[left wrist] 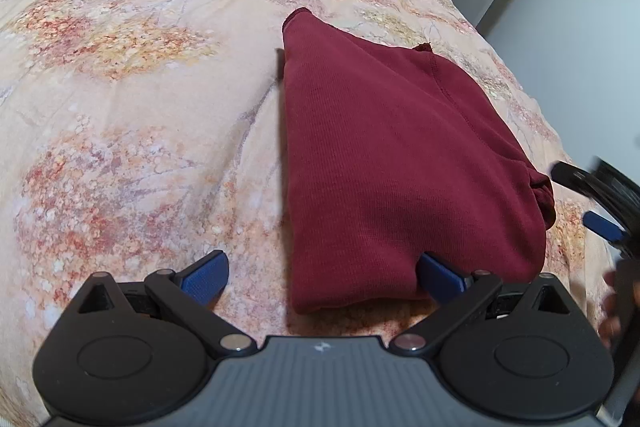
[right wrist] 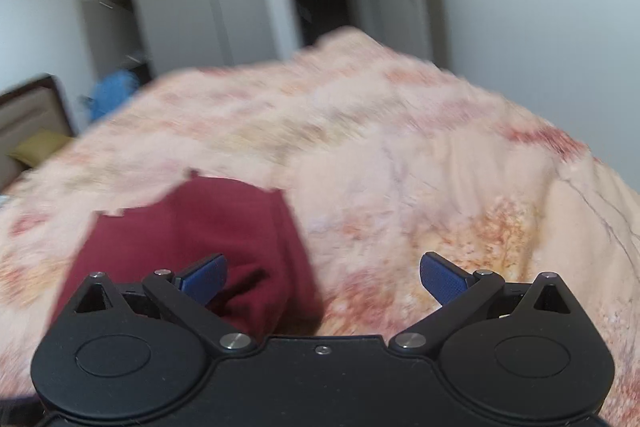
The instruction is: Fold small clothes
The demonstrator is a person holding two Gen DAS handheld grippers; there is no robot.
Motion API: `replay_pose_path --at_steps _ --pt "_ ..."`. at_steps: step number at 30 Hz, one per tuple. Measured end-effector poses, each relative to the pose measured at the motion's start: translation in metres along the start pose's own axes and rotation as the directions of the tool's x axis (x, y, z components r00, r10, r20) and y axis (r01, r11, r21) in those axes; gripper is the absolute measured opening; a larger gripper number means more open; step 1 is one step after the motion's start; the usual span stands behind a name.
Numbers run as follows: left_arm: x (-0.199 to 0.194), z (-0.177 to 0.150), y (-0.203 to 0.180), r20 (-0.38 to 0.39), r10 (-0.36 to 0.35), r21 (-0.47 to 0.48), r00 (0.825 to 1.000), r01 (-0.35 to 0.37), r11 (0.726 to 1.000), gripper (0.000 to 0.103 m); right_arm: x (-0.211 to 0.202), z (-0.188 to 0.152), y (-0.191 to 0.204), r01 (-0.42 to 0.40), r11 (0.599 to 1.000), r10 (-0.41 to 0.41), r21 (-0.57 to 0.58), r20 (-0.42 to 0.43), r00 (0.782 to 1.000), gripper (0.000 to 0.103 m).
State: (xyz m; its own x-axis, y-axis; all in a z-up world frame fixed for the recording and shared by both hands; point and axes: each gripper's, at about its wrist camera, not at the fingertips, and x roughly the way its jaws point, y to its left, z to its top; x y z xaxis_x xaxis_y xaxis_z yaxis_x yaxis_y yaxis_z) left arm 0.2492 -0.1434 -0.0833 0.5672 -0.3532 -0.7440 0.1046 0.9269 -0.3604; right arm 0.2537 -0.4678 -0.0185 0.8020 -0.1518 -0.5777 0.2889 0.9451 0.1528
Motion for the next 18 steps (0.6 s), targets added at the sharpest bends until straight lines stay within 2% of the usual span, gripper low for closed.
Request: replay_pose_path --at_steps 4,6,11,18 --pt "0.001 0.001 0.001 -0.004 -0.002 -0.001 1.000 0.002 1.000 0.103 0.034 0.005 0.000 0.058 0.998 -0.055 0.035 -0.087 0.995 0.102" --pt "0.002 0.002 0.003 -0.005 -0.007 0.000 1.000 0.007 1.000 0.103 0.040 -0.005 0.000 0.085 0.996 -0.084 -0.001 -0.108 0.991 0.102" --pt "0.005 0.001 0.003 -0.006 -0.004 0.015 1.000 0.004 1.000 0.103 0.035 -0.036 -0.004 0.090 0.989 -0.097 -0.117 -0.055 0.994 0.102" --pt "0.004 0.001 0.005 -0.002 -0.012 0.024 1.000 0.012 1.000 0.103 0.032 -0.047 -0.006 0.111 0.979 -0.115 -0.174 -0.013 0.993 0.102"
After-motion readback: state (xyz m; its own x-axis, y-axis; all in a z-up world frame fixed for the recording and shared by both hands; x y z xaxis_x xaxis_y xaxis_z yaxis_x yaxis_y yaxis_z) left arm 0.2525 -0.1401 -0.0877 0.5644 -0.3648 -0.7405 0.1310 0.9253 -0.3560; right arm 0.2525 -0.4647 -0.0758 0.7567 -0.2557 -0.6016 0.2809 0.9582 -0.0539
